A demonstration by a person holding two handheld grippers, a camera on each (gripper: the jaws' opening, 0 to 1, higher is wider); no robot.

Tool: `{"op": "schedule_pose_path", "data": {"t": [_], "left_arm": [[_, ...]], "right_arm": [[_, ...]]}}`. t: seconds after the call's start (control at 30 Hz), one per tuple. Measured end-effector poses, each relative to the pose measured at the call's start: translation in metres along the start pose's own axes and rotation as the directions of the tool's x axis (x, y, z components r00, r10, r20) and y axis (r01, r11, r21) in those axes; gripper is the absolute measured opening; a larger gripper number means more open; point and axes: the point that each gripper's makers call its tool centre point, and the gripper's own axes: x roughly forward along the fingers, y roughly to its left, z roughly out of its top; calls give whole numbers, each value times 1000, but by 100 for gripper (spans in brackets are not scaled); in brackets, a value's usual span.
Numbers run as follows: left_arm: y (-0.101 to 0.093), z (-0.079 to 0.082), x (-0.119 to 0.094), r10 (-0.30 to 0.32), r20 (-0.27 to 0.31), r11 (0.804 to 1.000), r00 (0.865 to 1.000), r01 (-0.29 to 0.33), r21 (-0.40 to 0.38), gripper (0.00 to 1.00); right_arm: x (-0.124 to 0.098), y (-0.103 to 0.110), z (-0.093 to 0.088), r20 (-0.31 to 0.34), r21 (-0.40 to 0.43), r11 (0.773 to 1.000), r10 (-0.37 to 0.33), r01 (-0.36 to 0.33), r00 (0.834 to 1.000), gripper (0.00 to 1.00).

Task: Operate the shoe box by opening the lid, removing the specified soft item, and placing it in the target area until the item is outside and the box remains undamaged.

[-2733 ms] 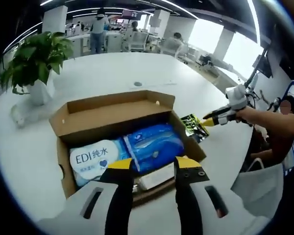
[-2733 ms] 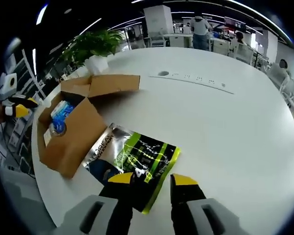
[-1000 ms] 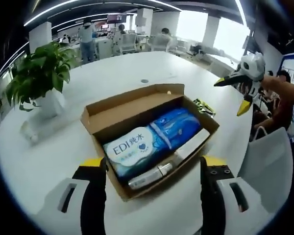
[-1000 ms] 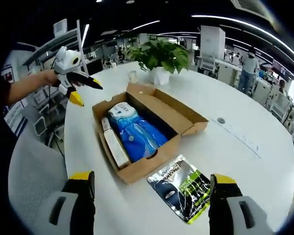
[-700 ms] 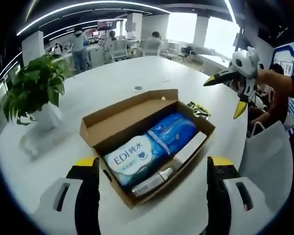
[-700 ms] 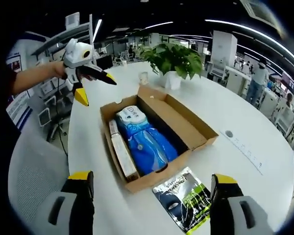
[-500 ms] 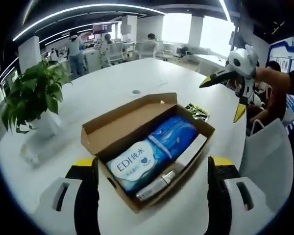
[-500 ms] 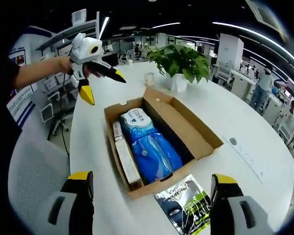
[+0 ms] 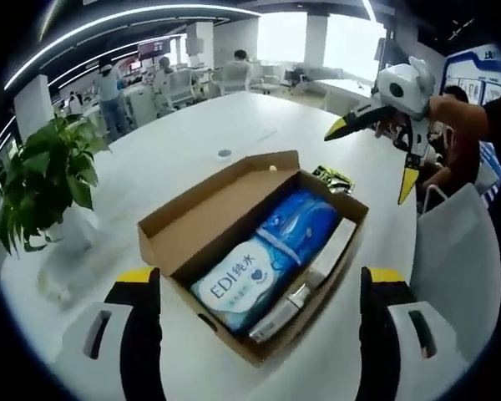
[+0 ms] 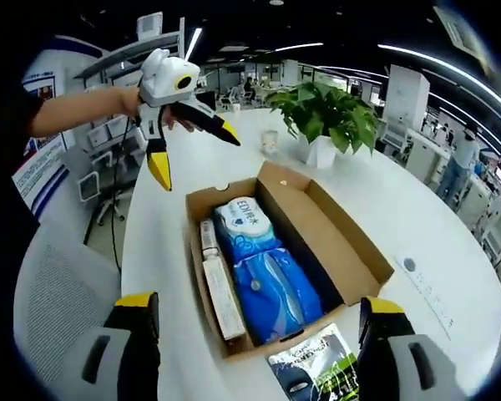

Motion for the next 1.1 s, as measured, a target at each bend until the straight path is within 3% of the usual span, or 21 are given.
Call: {"op": "schedule_pose_path", "data": {"t": [0.23, 0.5, 0.67, 1.1], "left_arm": [[9, -10, 8, -10, -54, 995, 998, 16, 96, 99], [13, -19, 16, -41, -99, 989, 994, 55, 135, 97], [15, -25, 22, -42, -145, 973, 989, 73, 218, 93], [18, -46, 40, -67, -231, 934, 971, 142, 327, 83]], "right_arm": [[19, 1, 12, 22, -26, 999, 20, -19, 1000, 100], [35, 3, 18, 23, -30, 999, 34, -33, 999, 100], [44, 6, 22, 29, -63, 997, 38, -36, 999, 100], [67, 11, 30, 29, -79, 995, 70, -68, 997, 93]]}}
